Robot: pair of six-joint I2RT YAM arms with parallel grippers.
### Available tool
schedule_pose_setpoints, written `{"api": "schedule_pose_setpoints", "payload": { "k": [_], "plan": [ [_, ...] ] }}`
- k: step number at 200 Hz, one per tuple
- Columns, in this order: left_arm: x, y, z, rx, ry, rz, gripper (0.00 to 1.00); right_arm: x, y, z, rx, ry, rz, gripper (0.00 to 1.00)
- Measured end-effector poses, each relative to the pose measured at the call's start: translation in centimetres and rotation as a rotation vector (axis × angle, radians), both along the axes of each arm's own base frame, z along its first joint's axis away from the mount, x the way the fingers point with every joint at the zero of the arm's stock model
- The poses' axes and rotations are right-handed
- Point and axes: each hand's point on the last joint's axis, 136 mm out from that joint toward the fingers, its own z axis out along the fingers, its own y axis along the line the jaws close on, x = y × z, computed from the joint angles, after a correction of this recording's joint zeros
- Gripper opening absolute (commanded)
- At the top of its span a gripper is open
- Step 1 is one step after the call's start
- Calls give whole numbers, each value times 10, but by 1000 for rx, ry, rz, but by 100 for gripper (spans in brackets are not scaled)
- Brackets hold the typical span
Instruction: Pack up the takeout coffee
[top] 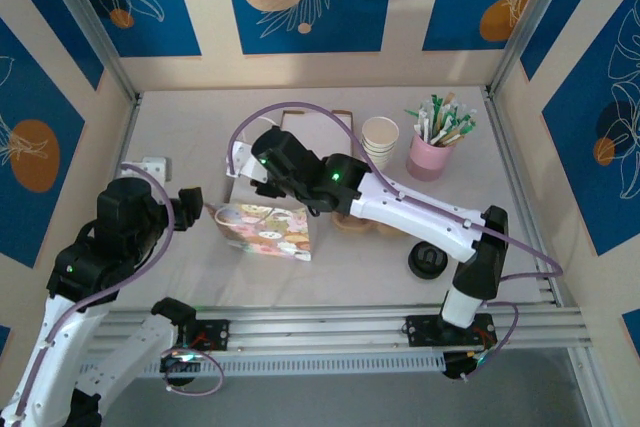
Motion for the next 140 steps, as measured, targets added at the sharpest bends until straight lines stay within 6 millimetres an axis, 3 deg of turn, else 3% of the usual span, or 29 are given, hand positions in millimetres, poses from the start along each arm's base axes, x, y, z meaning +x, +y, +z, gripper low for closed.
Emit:
{"api": "schedule_pose_setpoints", "payload": {
  "k": [39,93,112,131,140],
  "plan": [
    [4,-6,-6,0,28,-18,68,5,-27,39,189,54,-79,46],
    [9,-12,2,-22,6,-38,74,-10,-108,99,559,62,-169,51],
    [12,-16,15,-46,-45,-51,84,-17,-150,111,720,46,-218,56],
    [14,-16,32,-72,-116,-48,98,-19,-205,119,875,-7,-315,67],
    [16,-14,40,-91,-159,-35,100,-20,-230,120,931,-46,-361,70]
  ]
}}
